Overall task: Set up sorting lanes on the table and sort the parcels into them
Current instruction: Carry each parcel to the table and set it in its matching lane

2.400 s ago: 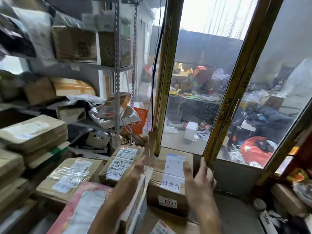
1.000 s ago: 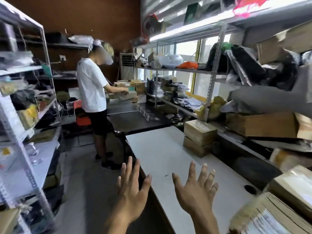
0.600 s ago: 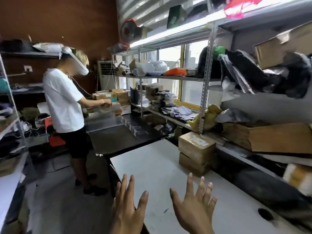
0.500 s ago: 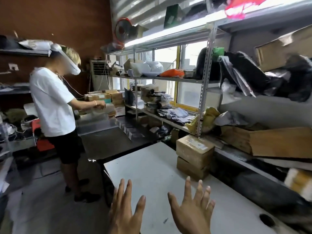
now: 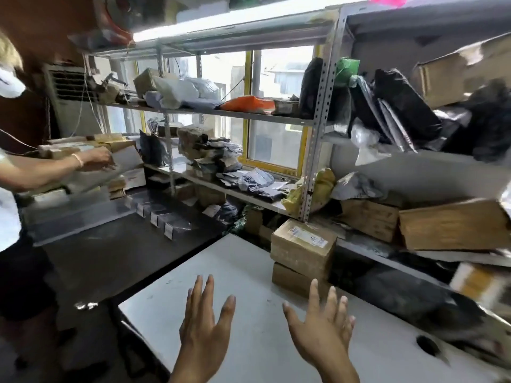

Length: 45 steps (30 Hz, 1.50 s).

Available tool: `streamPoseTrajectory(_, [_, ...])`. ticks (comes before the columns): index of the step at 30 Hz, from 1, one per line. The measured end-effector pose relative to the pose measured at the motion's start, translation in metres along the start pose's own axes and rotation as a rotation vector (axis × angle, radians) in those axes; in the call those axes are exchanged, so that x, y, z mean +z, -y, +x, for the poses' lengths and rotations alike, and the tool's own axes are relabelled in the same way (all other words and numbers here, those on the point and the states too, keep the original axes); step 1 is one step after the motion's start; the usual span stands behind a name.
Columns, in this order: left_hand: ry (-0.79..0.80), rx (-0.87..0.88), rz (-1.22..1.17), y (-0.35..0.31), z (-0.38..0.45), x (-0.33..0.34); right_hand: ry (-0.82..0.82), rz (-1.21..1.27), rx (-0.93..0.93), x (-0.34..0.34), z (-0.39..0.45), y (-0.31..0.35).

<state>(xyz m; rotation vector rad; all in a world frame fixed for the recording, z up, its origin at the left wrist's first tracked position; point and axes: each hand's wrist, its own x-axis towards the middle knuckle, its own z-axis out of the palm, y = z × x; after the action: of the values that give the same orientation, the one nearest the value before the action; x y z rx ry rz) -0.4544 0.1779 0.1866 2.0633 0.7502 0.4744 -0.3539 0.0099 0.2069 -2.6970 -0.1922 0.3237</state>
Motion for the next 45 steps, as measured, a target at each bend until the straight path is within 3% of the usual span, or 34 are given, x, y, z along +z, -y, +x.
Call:
streamPoseTrajectory(8, [0.212,-0.001,0.026,-0.004,0.105,0.059,0.004,0.097,0.210,0.020,0.107,-0.012])
streamPoseTrajectory(13, [0.322,-0.059,-0.097,-0.023,0.177,0.107,-0.022,0.271,0.271,0.021,0.178,-0.023])
streamPoseTrajectory(18, [0.445,-0.256,-0.279,-0.035,0.221,0.163,-0.259,0.867,0.138,0.011,0.233,-0.037])
streamPoseTrajectory(23, [0.492,-0.556,-0.503,-0.045,0.256,0.204,-0.331,1.054,0.216,-0.003,0.318,-0.052])
streamPoseTrajectory(28, [0.533,-0.713,-0.662,-0.056,0.287,0.232,-0.191,0.957,0.173,-0.032,0.424,-0.053])
streamPoseTrajectory(33, [0.566,-0.745,-0.737,-0.054,0.309,0.258,0.005,0.609,0.082,-0.040,0.481,-0.047])
streamPoseTrajectory(36, [0.582,-0.752,-0.752,-0.051,0.319,0.267,-0.011,0.446,0.071,-0.029,0.476,-0.045])
streamPoseTrajectory(42, [0.517,-0.615,-0.630,-0.036,0.337,0.267,-0.010,0.472,0.247,-0.022,0.408,-0.058])
streamPoseTrajectory(45, [0.568,-0.520,-0.501,-0.032,0.346,0.260,-0.004,0.529,0.315,-0.008,0.376,-0.069])
